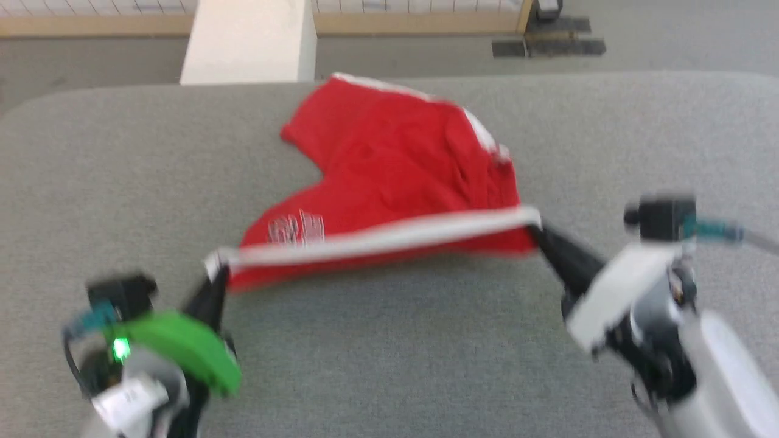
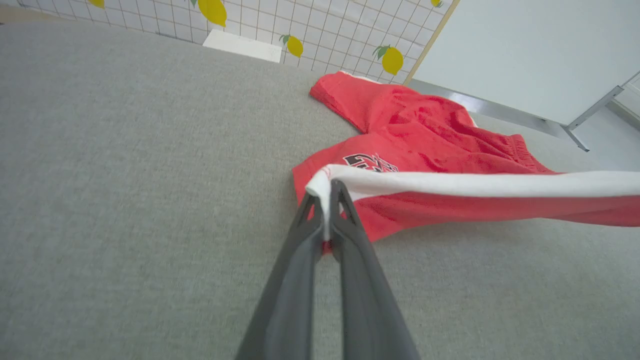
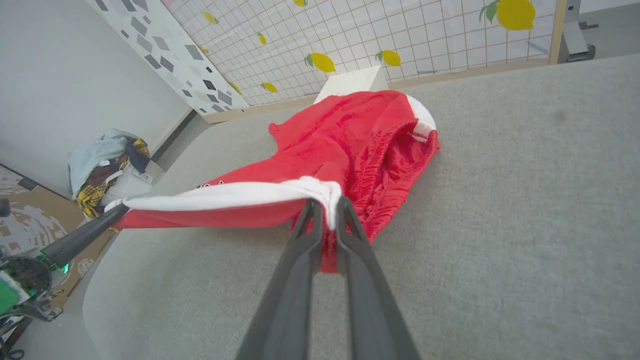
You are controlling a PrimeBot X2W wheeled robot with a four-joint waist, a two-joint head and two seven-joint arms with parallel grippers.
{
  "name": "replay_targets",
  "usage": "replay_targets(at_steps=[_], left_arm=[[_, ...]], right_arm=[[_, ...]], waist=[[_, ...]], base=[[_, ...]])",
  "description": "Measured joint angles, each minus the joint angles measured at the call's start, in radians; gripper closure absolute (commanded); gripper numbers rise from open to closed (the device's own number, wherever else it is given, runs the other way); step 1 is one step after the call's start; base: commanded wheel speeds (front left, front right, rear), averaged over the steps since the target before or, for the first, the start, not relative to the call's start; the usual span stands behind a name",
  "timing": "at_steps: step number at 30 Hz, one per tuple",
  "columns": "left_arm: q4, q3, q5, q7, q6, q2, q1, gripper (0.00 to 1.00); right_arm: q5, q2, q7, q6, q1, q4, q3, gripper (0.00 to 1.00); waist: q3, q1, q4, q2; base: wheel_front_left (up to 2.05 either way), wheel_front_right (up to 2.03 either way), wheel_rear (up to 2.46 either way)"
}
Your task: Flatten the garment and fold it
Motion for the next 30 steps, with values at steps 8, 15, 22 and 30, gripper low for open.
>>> replay_targets(at_steps=[8,15,22,30], left_arm=[[-0.083,-0.023,-0.049,0.181,0.127,0.001,0.267,1.00],[-0.198,0.001,-0.080,0.283,0.241,0.005,0.412,1.00],[-0.281,0.017,-0.064,0.264,0.244,0.020,0.404,1.00],[-0.154,-0.029,-0.018,0.237,0.121,0.048,0.014,1.00]], right_arm=[[-0.030,0.013,0.167,0.000,0.351,-0.148,-0.057,1.00],[-0.067,0.047,0.398,0.000,0.510,-0.242,-0.112,1.00],[-0.123,0.119,0.405,0.000,0.488,-0.319,-0.168,1.00],[-0.186,0.159,0.396,0.000,0.313,-0.314,-0.213,1.00]], waist=[[-0.088,0.0000,0.015,0.0000],[-0.112,0.0000,0.006,0.0000],[-0.091,0.0000,-0.010,0.0000],[-0.024,0.0000,-0.015,0.0000]], base=[[0.00,0.00,0.00],[0.00,0.00,0.00],[0.00,0.00,0.00],[0.00,0.00,0.00]])
